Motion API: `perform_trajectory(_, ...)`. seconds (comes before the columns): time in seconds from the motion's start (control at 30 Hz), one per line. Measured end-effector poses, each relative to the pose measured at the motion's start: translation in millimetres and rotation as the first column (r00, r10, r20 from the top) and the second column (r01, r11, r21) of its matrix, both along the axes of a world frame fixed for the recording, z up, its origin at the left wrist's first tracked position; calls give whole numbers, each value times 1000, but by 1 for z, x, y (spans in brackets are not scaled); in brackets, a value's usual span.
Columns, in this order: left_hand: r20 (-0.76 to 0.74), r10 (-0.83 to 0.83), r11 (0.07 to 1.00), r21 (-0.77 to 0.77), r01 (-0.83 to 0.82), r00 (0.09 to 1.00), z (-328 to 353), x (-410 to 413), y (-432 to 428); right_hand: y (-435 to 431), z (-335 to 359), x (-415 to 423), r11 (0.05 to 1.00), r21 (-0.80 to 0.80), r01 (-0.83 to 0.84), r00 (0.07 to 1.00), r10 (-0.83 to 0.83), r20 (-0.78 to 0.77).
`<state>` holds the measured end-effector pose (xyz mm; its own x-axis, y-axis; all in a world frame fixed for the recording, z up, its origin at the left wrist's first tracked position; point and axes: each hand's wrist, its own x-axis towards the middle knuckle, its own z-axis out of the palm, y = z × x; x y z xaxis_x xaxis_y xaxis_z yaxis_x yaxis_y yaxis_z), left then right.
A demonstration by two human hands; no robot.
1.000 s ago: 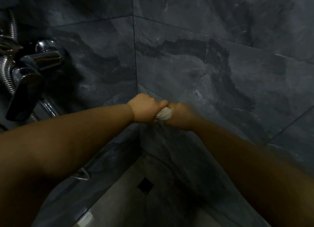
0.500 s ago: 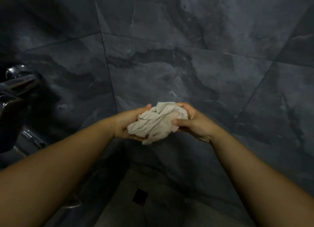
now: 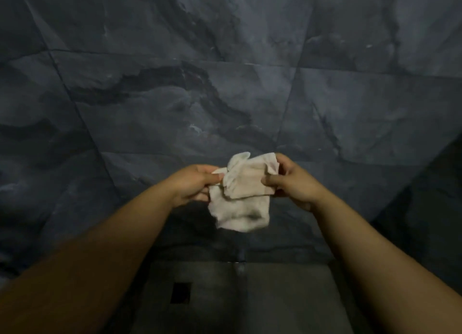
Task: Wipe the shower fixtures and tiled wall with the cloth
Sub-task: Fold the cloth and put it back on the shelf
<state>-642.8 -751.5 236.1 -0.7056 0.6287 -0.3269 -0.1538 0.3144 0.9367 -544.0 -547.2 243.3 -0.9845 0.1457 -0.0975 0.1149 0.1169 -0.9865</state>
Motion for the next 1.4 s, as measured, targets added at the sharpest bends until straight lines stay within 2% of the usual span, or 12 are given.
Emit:
perform_trajectory(0.2,-251,-72,997,17,79,965,34,20,51,42,19,49,994,-80,72,994,-78,-80)
perform_trajectory(0.33,-99,-82,989,111,93,992,51,42,101,68,32,72,971,-170,167,977,-186,-100)
perform_trajectory(0.43,-150,-327,944,-110,313,933,54,69,142,99,42,97,941,-140,308,933,-327,-148)
perform_trajectory(0.5,-185,-344,936,-150,320,921,52,84,169,122,49,116,914,-93,396,896,-406,-179)
perform_trajectory(0.6,13,-275,959,75,273,961,49,98,206,158,58,145,874,-141,466,848,-486,-212)
perform_trajectory(0.7,238,-335,911,327,250,912,52,116,236,191,61,176,857,-292,424,876,-470,-107)
perform_trajectory(0.87,343,-440,845,472,253,830,55,148,276,224,52,221,872,-307,381,924,-374,84)
perform_trajectory(0.93,405,-383,879,435,194,830,49,162,292,232,49,231,884,-205,421,904,-426,20)
perform_trajectory(1.07,510,-361,927,286,242,781,26,187,310,243,65,245,841,355,408,913,-383,-141)
perform_trajectory(1.17,430,-468,882,174,438,772,23,199,317,256,75,259,738,560,376,917,-384,-110)
perform_trajectory(1.27,251,-484,875,146,461,838,28,205,327,269,76,279,699,612,370,894,-447,-29)
perform_trajectory(1.4,-10,-454,862,249,442,891,47,205,335,277,78,295,845,225,485,872,-487,-52)
